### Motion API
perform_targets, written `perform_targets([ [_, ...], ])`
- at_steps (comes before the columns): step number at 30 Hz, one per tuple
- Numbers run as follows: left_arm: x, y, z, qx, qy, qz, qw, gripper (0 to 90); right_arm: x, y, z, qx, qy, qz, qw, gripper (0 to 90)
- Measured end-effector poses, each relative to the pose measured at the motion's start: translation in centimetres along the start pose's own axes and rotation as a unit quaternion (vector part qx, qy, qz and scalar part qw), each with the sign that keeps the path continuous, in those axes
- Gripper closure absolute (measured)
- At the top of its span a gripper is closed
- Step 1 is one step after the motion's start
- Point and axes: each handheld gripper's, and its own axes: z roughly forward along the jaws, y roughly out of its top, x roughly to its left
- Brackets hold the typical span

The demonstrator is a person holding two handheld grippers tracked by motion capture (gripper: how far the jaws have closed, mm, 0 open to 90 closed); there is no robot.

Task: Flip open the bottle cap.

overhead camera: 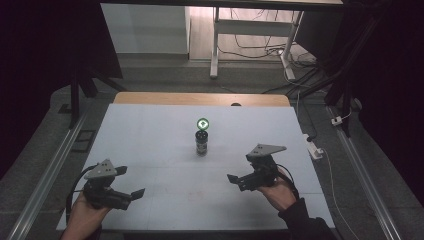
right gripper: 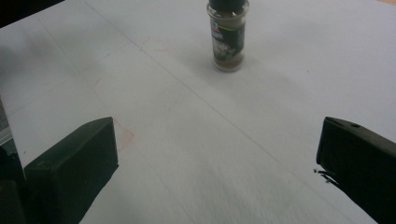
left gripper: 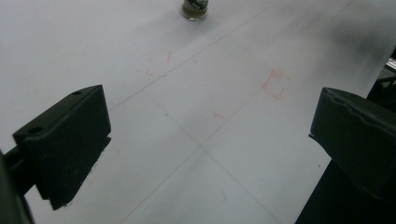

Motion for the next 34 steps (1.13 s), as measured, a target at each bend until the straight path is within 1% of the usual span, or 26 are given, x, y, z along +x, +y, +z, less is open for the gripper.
perform_targets([
  [4,0.3,-1.1,-0.9,-0.004,0.01,-0.014,0.9998,0.0,-0.2,-1.3,-1.6,-0.006,-0.02,0.007,0.9998,0.0],
  [7,0.5,-1.8,-1.5,-0.005,0.022,-0.021,0.9995,0.0,-0.4,-2.3,-2.8,-0.009,-0.033,0.02,0.9992,0.0],
  [10,0.7,-2.4,-2.1,-0.004,0.032,-0.03,0.999,0.0,-0.7,-3.4,-3.9,-0.011,-0.05,0.028,0.9983,0.0],
  [13,0.8,-2.9,-2.5,-0.001,0.041,-0.038,0.9985,0.0,-1.0,-4.6,-4.9,-0.009,-0.064,0.043,0.997,0.0],
  [15,0.9,-3.2,-2.7,0.002,0.046,-0.042,0.998,0.0,-1.2,-5.2,-5.4,-0.004,-0.072,0.048,0.9962,0.0],
  [17,0.9,-3.4,-3.0,-0.001,0.05,-0.045,0.9977,0.0,-1.3,-5.7,-5.9,-0.002,-0.079,0.054,0.9954,0.0],
  [24,0.8,-3.8,-3.3,0.012,0.06,-0.051,0.9969,0.0,-1.5,-7.1,-7.2,0.009,-0.089,0.07,0.9935,0.0],
  [26,0.8,-3.8,-3.4,0.016,0.061,-0.05,0.9968,0.0,-1.5,-7.3,-7.7,0.004,-0.092,0.076,0.9928,0.0],
  [32,0.9,-3.8,-3.2,0.028,0.058,-0.053,0.9966,0.0,-1.5,-7.7,-8.2,0.008,-0.098,0.087,0.9914,0.0],
  [34,1.0,-3.7,-3.1,0.027,0.056,-0.054,0.9966,0.0,-1.5,-7.7,-8.1,0.011,-0.098,0.084,0.9916,0.0],
])
